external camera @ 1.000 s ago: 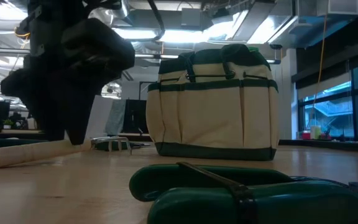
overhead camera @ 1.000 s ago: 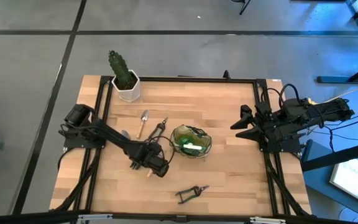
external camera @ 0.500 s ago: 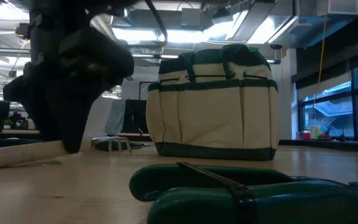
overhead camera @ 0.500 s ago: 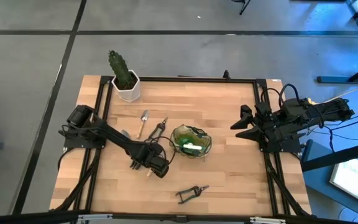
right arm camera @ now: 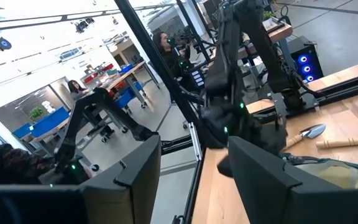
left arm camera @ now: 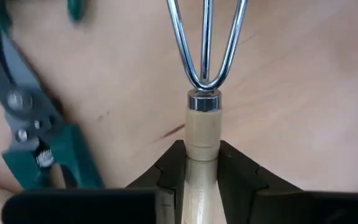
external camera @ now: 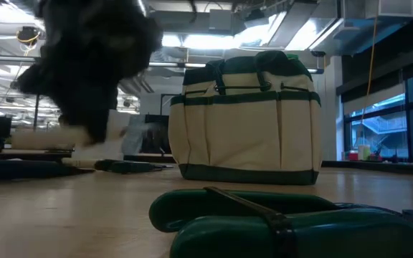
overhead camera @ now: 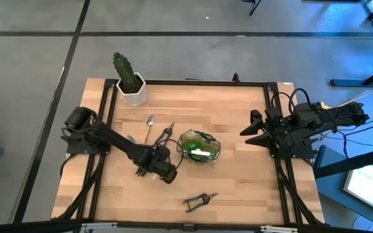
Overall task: Pick & Place Garden tools in Gardening bag
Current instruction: Put the hand rake into the gardening bag
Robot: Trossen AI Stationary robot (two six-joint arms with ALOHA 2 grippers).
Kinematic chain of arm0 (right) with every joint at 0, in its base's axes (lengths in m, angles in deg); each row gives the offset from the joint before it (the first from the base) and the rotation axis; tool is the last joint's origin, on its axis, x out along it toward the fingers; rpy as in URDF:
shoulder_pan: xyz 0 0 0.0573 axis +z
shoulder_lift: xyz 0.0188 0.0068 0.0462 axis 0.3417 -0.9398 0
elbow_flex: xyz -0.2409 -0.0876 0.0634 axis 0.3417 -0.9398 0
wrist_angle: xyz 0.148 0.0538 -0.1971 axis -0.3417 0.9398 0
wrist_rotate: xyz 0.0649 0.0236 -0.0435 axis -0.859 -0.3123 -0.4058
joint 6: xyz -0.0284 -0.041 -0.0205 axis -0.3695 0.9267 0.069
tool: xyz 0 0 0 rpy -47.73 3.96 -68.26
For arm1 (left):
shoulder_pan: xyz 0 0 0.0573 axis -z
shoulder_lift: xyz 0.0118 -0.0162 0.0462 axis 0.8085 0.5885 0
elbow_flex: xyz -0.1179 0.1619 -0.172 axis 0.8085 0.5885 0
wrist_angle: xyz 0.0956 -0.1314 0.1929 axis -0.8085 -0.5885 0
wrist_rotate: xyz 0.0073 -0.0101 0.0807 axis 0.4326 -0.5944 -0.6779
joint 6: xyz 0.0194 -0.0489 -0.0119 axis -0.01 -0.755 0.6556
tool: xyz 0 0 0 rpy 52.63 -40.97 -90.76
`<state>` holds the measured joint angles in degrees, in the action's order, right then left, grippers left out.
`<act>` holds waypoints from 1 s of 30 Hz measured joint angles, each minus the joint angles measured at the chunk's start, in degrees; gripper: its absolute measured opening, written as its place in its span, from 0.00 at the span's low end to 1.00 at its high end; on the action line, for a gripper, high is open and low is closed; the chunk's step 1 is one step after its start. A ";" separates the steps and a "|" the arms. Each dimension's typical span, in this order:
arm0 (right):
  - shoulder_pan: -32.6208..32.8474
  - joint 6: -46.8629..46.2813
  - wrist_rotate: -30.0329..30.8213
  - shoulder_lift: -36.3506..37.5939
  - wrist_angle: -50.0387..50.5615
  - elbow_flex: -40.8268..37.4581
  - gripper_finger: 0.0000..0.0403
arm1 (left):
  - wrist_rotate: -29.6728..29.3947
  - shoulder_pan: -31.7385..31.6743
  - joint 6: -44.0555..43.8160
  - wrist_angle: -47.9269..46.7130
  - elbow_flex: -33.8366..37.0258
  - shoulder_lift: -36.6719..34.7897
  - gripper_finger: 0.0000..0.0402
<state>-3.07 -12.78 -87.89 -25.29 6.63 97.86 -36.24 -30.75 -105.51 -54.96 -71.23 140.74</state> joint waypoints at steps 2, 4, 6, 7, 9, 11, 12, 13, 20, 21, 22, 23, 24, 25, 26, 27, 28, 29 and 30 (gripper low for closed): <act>0.00 -0.02 0.00 -0.01 0.04 0.00 0.48 | -1.35 -0.04 1.39 -1.30 -0.73 -1.84 0.15; 0.00 -0.02 0.00 0.00 0.02 0.00 0.48 | -2.43 -0.11 2.81 -1.71 -1.50 -4.47 0.15; 0.00 -0.02 0.00 0.00 0.02 0.00 0.48 | -2.88 -0.36 5.68 -1.40 -1.80 -7.59 0.15; 0.00 -0.02 0.00 0.00 0.02 0.00 0.48 | -2.91 -0.43 7.55 -1.05 -1.80 -9.22 0.15; 0.00 -0.02 -0.02 0.00 0.02 0.00 0.48 | -2.75 -0.94 11.10 -0.86 -1.78 -12.62 0.15; 0.00 -0.02 -0.02 0.00 0.02 0.00 0.48 | -2.07 -1.97 15.52 0.19 -1.78 -16.43 0.15; 0.01 -0.01 -0.02 0.00 0.02 0.00 0.48 | -1.23 -2.62 17.71 0.62 -1.78 -18.21 0.15; 0.00 0.00 -0.02 0.00 0.02 0.00 0.48 | -0.40 -3.37 19.98 0.69 -1.78 -19.89 0.15; 0.01 -0.06 -0.02 0.00 0.05 0.00 0.48 | 11.15 -13.89 43.66 3.92 -1.82 -26.01 0.15; 0.00 -0.07 0.01 0.00 0.06 0.00 0.48 | 14.29 -16.03 46.43 4.13 -1.82 -26.01 0.15; 0.01 -0.07 0.02 0.00 0.06 0.00 0.48 | 17.59 -18.06 49.18 4.12 -1.82 -25.85 0.15; 0.00 -0.08 0.02 0.00 0.05 0.00 0.48 | 20.45 -20.02 51.74 4.35 -1.82 -25.41 0.15; 0.00 -0.42 0.03 0.00 0.04 0.00 0.48 | 22.98 -21.75 54.24 4.81 -1.82 -24.79 0.15; 0.00 -1.16 0.07 0.00 0.04 0.00 0.48 | 25.23 -23.37 56.99 4.96 -1.82 -24.12 0.15; 0.02 -1.72 0.40 0.00 0.04 0.00 0.48 | 27.05 -24.80 59.61 5.09 -1.80 -23.46 0.15; -0.02 -2.29 0.50 0.00 0.04 0.00 0.48 | 28.70 -26.14 62.05 5.78 -1.80 -22.94 0.15; -0.02 -2.71 0.57 0.00 0.04 0.00 0.48 | 30.57 -27.48 64.45 6.85 -1.80 -22.40 0.15; -0.02 -3.06 0.88 0.00 0.04 0.00 0.48 | 32.60 -28.74 66.62 7.70 -1.82 -21.81 0.15; -0.02 -3.49 1.38 0.00 0.04 0.00 0.48 | 34.25 -29.90 68.62 8.20 -1.82 -21.09 0.15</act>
<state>-3.10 -16.27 -86.51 -25.29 6.68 97.86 -1.99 -60.65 -36.88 -46.76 -73.05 119.65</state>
